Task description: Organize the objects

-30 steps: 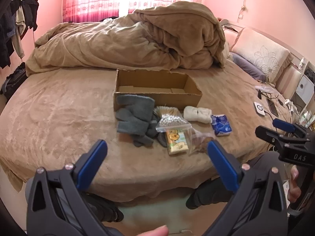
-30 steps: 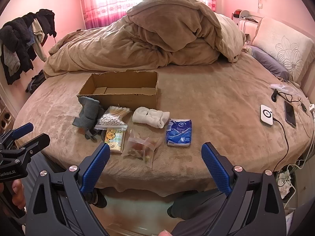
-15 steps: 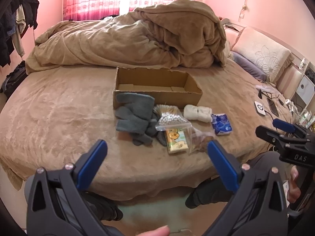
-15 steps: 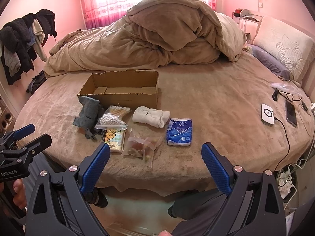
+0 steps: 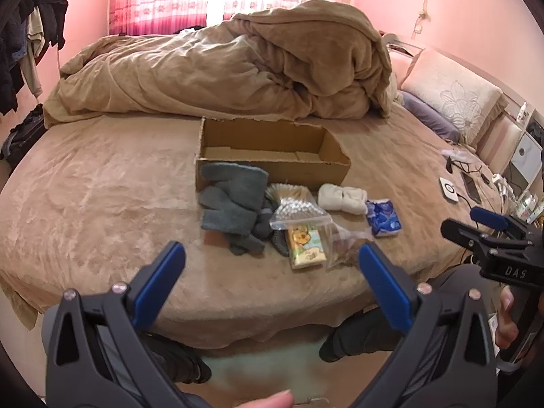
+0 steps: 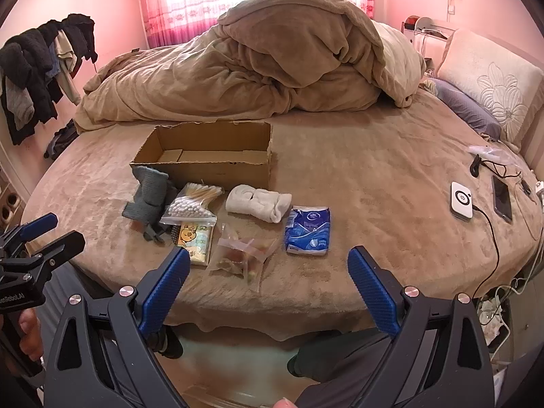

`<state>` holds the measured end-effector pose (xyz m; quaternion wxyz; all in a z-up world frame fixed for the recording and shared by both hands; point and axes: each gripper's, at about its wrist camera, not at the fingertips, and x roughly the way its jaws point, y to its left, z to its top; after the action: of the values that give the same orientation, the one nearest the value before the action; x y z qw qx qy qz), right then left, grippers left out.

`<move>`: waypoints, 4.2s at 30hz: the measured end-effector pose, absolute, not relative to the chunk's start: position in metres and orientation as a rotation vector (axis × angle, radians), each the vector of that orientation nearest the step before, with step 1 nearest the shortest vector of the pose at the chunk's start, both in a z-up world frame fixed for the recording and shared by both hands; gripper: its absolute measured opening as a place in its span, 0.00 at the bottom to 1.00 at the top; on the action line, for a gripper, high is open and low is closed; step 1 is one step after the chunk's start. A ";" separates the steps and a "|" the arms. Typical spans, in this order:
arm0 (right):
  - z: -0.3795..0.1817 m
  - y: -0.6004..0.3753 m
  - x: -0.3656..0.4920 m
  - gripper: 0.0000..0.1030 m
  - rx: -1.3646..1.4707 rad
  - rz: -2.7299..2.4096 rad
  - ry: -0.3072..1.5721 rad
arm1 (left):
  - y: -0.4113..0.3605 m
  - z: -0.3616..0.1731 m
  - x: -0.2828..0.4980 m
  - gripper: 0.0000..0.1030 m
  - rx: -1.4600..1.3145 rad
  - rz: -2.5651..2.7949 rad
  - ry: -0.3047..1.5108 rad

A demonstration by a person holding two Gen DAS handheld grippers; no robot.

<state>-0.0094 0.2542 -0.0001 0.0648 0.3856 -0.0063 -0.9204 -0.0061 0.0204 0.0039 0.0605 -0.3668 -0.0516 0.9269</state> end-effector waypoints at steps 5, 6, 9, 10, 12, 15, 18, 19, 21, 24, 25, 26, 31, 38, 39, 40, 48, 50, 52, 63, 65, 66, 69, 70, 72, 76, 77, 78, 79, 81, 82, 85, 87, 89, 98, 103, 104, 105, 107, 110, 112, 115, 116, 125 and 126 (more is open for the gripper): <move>0.001 0.256 -0.012 0.93 1.167 -2.778 -0.024 | 0.020 0.006 -0.008 0.99 -1.103 2.805 -0.153; 0.001 0.256 -0.012 0.93 1.167 -2.779 -0.025 | 0.021 0.006 -0.008 0.99 -1.102 2.806 -0.151; 0.001 0.257 -0.012 0.93 1.166 -2.777 -0.024 | 0.022 0.006 -0.008 0.99 -1.103 2.805 -0.150; 0.001 0.256 -0.012 0.93 1.167 -2.778 -0.025 | 0.021 0.006 -0.008 0.99 -1.106 2.804 -0.154; 0.000 0.257 -0.013 0.93 1.169 -2.778 -0.029 | 0.020 0.006 -0.009 0.99 -1.110 2.805 -0.158; 0.001 0.257 -0.013 0.93 1.170 -2.777 -0.029 | 0.020 0.005 -0.009 0.99 -1.111 2.806 -0.158; 0.001 0.257 -0.013 0.93 1.170 -2.778 -0.027 | 0.020 0.005 -0.010 0.99 -1.110 2.804 -0.155; 0.001 0.257 -0.013 0.93 1.169 -2.777 -0.027 | 0.020 0.005 -0.010 1.00 -1.110 2.803 -0.154; 0.000 0.258 -0.013 0.93 1.168 -2.777 -0.026 | 0.020 0.005 -0.011 0.99 -1.110 2.802 -0.152; 0.000 0.259 -0.015 0.93 1.174 -2.778 -0.033 | 0.020 0.004 -0.013 1.00 -1.108 2.801 -0.156; 0.001 0.260 -0.017 0.93 1.176 -2.777 -0.033 | 0.020 0.003 -0.014 1.00 -1.108 2.801 -0.159; 0.000 0.261 -0.019 0.93 1.178 -2.777 -0.033 | 0.020 0.003 -0.015 1.00 -1.109 2.803 -0.161; -0.005 0.264 -0.029 0.93 1.200 -2.775 -0.029 | 0.020 -0.003 -0.027 0.99 -1.120 2.801 -0.160; -0.021 0.272 -0.052 0.93 1.243 -2.792 -0.021 | 0.022 -0.018 -0.053 0.99 -1.139 2.799 -0.127; -0.025 0.274 -0.057 0.93 1.254 -2.794 -0.016 | 0.021 -0.022 -0.058 0.99 -1.148 2.802 -0.121; -0.029 0.275 -0.062 0.93 1.262 -2.794 -0.011 | 0.020 -0.027 -0.064 0.99 -1.153 2.805 -0.116; -0.069 0.290 -0.098 0.93 1.366 -2.775 -0.002 | 0.009 -0.062 -0.108 0.99 -1.201 2.821 -0.082; -0.079 0.293 -0.106 0.93 1.395 -2.769 -0.011 | 0.006 -0.070 -0.119 0.99 -1.211 2.821 -0.073; -0.090 0.297 -0.116 0.93 1.422 -2.753 -0.025 | 0.004 -0.077 -0.128 0.99 -1.214 2.820 -0.066; -0.133 0.289 -0.146 0.82 1.515 -2.668 -0.004 | -0.005 -0.120 -0.161 0.73 -1.290 2.742 -0.092; -0.137 0.288 -0.148 0.79 1.517 -2.671 0.006 | -0.005 -0.121 -0.160 0.68 -1.282 2.731 -0.096; -0.138 0.288 -0.148 0.79 1.510 -2.673 0.003 | -0.003 -0.121 -0.160 0.63 -1.277 2.726 -0.093; -0.138 0.291 -0.149 0.73 1.492 -2.671 -0.020 | 0.000 -0.119 -0.156 0.52 -1.266 2.710 -0.089; -0.138 0.292 -0.149 0.65 1.485 -2.674 -0.026 | 0.001 -0.118 -0.155 0.51 -1.265 2.707 -0.096; -0.137 0.295 -0.148 0.58 1.471 -2.685 -0.037 | 0.002 -0.117 -0.151 0.47 -1.261 2.702 -0.110; -0.134 0.295 -0.143 0.54 1.454 -2.686 -0.046 | -0.001 -0.111 -0.145 0.43 -1.246 2.688 -0.147; -0.133 0.295 -0.142 0.54 1.448 -2.685 -0.049 | -0.003 -0.108 -0.142 0.43 -1.235 2.688 -0.157; -0.130 0.296 -0.140 0.53 1.439 -2.686 -0.051 | -0.003 -0.104 -0.139 0.43 -1.224 2.692 -0.163; -0.126 0.296 -0.137 0.53 1.426 -2.692 -0.051 | -0.005 -0.100 -0.136 0.43 -1.209 2.700 -0.164; -0.118 0.295 -0.132 0.53 1.404 -2.703 -0.053 | -0.006 -0.091 -0.130 0.43 -1.189 2.709 -0.170; -0.114 0.295 -0.131 0.53 1.392 -2.708 -0.058 | -0.007 -0.086 -0.126 0.43 -1.177 2.714 -0.175; -0.097 0.295 -0.124 0.53 1.345 -2.723 -0.069 | -0.008 -0.069 -0.118 0.43 -1.141 2.725 -0.178; -0.084 0.293 -0.118 0.53 1.308 -2.725 -0.071 | -0.008 -0.056 -0.112 0.43 -1.111 2.731 -0.186; -0.071 0.290 -0.113 0.53 1.271 -2.726 -0.071 | -0.008 -0.042 -0.107 0.43 -1.083 2.738 -0.192; -0.021 0.277 -0.104 0.53 1.123 -2.714 -0.102 | -0.007 0.010 -0.116 0.44 -0.995 2.725 -0.245; -0.006 0.270 -0.118 0.53 1.070 -2.714 -0.108 | -0.002 0.016 -0.143 0.44 -0.987 2.720 -0.252; -0.005 0.268 -0.123 0.53 1.067 -2.707 -0.112 | 0.000 0.015 -0.148 0.44 -0.987 2.720 -0.250; -0.004 0.266 -0.127 0.53 1.064 -2.702 -0.114 | 0.002 0.015 -0.154 0.44 -0.987 2.715 -0.255; -0.004 0.262 -0.136 0.53 1.061 -2.690 -0.115 | 0.006 0.013 -0.164 0.44 -0.988 2.709 -0.253; -0.008 0.255 -0.153 0.53 1.065 -2.670 -0.120 | 0.014 0.005 -0.180 0.44 -0.991 2.690 -0.258; -0.013 0.250 -0.165 0.53 1.070 -2.652 -0.122 | 0.021 -0.002 -0.192 0.44 -1.001 2.677 -0.259; -0.021 0.242 -0.181 0.53 1.065 -2.631 -0.115 | 0.031 -0.013 -0.212 0.44 -1.019 2.650 -0.278; -0.024 0.239 -0.186 0.53 1.064 -2.624 -0.109 | 0.035 -0.017 -0.218 0.44 -1.022 2.643 -0.278; -0.047 0.222 -0.229 0.54 1.082 -2.571 -0.094 | 0.044 -0.055 -0.255 0.47 -1.131 2.607 -0.272; -0.051 0.220 -0.233 0.54 1.088 -2.562 -0.092 | 0.044 -0.059 -0.257 0.47 -1.150 2.605 -0.272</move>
<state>-0.2329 0.2202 -0.0507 0.1772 0.3845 -0.0325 -0.9054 -0.2570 0.0435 -0.0586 0.1402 -0.3980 -0.0943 0.9017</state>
